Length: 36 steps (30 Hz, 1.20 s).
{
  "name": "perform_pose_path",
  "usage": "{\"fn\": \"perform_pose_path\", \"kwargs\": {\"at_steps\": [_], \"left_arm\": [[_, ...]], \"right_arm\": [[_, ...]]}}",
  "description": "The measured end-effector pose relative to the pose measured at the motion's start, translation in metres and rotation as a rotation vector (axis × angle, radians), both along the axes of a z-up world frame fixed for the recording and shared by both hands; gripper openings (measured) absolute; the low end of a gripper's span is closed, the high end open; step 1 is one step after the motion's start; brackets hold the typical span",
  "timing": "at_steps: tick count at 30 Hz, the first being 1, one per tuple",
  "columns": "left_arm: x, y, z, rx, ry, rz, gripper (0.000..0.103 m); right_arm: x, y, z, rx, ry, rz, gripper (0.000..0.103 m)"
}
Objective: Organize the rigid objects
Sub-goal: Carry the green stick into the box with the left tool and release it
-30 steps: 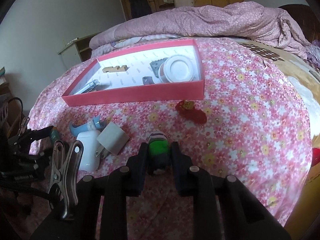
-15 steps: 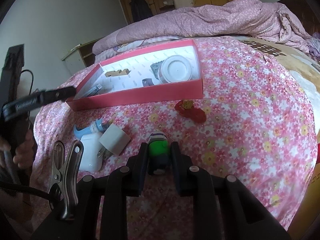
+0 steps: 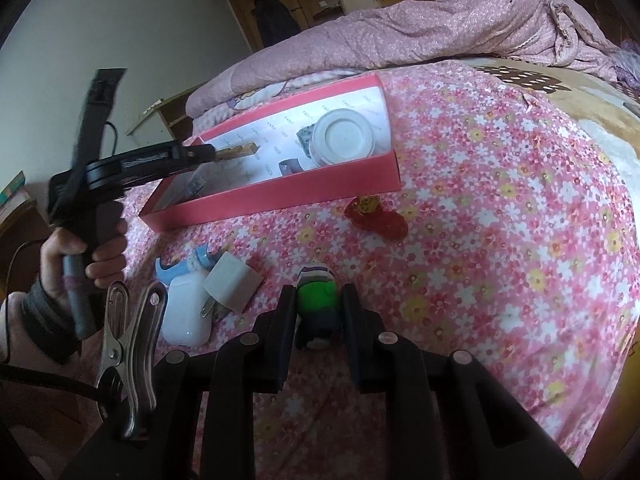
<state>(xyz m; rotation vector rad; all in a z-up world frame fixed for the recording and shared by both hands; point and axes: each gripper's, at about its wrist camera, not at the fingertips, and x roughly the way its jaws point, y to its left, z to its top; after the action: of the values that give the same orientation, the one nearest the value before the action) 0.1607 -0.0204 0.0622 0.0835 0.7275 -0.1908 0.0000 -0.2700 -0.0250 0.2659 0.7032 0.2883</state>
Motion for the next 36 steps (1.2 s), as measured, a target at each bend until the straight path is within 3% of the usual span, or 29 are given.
{"fn": "perform_pose_path", "kwargs": {"at_steps": [5,11,18,28,36], "left_arm": [[0.013,0.002,-0.009,-0.008,0.02,0.021,0.086],[0.012,-0.008,-0.016,0.061,0.004,0.006,0.087],[0.008,-0.012,-0.023,0.068,-0.008,0.003,0.089],[0.007,-0.012,-0.024,0.067,-0.011,-0.003,0.092],[0.007,-0.013,-0.025,0.067,-0.011,-0.003,0.092]], "right_arm": [[0.001,0.0,0.0,0.003,-0.001,0.004,0.023],[0.001,0.0,-0.001,0.002,-0.001,0.004,0.023],[0.004,0.0,0.005,0.011,-0.011,0.014,0.023],[0.017,0.005,0.045,-0.056,-0.118,0.033,0.023],[0.067,0.005,0.076,-0.122,-0.163,0.021,0.023]]}}
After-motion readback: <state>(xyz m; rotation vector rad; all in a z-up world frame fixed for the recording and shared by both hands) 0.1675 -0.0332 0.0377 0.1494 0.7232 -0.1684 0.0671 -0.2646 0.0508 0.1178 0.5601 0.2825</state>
